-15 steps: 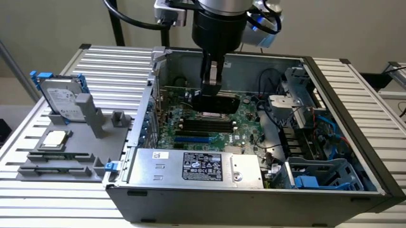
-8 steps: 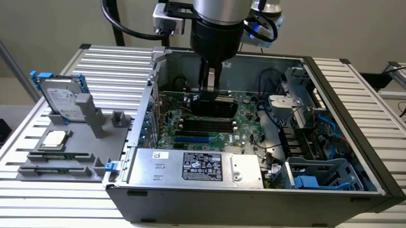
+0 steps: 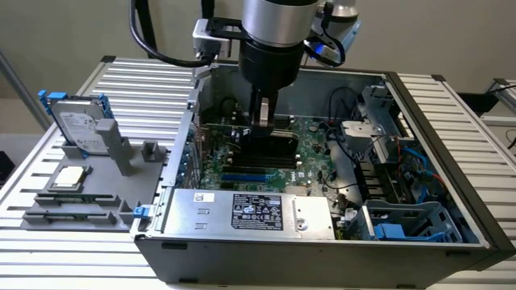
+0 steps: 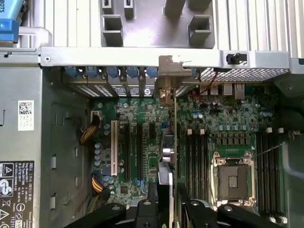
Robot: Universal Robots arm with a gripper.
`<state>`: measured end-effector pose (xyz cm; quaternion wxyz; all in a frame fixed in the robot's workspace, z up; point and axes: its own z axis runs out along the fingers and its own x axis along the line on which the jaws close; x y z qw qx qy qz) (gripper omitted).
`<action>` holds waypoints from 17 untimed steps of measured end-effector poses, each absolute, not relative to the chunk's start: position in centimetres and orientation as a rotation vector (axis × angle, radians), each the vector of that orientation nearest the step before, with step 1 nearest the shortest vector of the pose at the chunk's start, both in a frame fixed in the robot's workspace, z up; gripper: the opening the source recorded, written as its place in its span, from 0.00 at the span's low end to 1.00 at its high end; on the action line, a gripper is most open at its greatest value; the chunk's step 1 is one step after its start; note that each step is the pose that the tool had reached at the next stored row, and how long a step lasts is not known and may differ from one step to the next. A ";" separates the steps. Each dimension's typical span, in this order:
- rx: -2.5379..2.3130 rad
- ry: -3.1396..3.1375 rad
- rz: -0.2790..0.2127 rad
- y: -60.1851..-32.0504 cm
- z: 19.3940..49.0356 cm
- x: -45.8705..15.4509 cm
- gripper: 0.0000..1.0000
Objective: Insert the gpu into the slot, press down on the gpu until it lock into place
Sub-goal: 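Insert the gpu into the slot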
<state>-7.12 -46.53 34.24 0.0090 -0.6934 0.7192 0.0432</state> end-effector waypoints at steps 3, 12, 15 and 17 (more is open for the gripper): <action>-2.166 2.246 0.135 -46.5 33.7 -7.3 0.26; -2.166 2.246 0.135 -46.5 32.1 -7.4 0.26; -2.165 2.247 0.135 -46.4 31.5 -7.4 0.26; -2.164 2.248 0.134 -46.3 31.2 -7.5 0.26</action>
